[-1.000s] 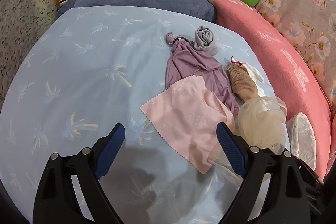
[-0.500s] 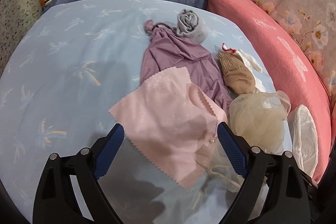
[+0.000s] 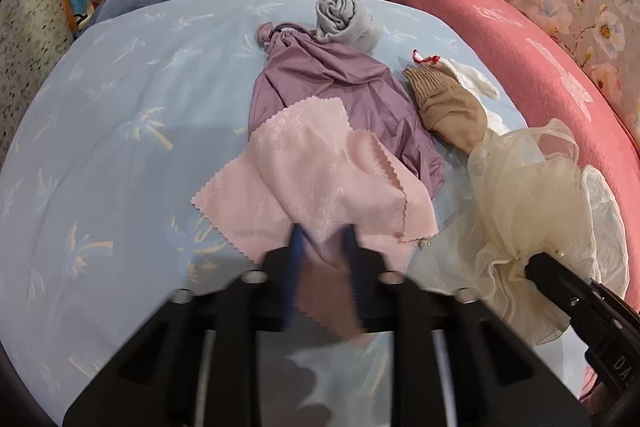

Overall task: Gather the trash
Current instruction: 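Grasp the pink cloth with the left tool while the right grasps the beige tulle mesh, then carry the pink cloth and tulle mesh over the white lined bin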

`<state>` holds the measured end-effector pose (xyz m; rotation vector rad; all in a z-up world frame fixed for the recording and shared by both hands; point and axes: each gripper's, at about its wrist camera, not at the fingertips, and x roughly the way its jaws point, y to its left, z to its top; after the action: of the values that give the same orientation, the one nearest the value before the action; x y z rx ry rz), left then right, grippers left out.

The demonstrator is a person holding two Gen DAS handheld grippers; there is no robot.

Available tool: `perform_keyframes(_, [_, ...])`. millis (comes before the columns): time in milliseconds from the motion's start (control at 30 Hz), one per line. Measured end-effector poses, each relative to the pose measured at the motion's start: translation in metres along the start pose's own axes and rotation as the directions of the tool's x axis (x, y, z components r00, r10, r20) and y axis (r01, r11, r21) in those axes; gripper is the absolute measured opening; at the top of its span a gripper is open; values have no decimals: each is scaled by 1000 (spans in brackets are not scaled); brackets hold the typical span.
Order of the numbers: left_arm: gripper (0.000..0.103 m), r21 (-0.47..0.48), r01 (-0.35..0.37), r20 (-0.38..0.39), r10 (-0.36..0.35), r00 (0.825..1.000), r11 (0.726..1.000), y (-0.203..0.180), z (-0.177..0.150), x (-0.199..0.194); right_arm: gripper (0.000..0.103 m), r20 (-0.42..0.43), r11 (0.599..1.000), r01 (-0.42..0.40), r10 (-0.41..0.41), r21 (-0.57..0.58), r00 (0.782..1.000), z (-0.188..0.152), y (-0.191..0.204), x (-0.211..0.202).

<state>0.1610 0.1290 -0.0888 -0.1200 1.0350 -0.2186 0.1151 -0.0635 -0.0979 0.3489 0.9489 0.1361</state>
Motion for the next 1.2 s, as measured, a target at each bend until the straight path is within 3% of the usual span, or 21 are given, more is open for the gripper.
perform_keyframes(100, [2, -5, 19, -5, -19, 1000, 1000, -2, 0, -2, 9, 11, 1000, -7, 7, -6, 1000, -1, 2, -8])
perform_keyframes(567, [1, 49, 93, 98, -98, 990, 994, -38, 11, -52, 9, 142, 999, -26, 29, -20, 989, 10, 1, -72])
perform_keyframes(867, [1, 111, 156, 171, -173, 970, 982, -77, 22, -88, 9, 232, 1000, -23, 22, 0, 972, 20, -16, -115])
perform_keyframes(1200, [2, 220, 232, 195, -276, 941, 948, -139, 30, -109, 9, 325, 999, 14, -29, 50, 945, 22, -58, -165])
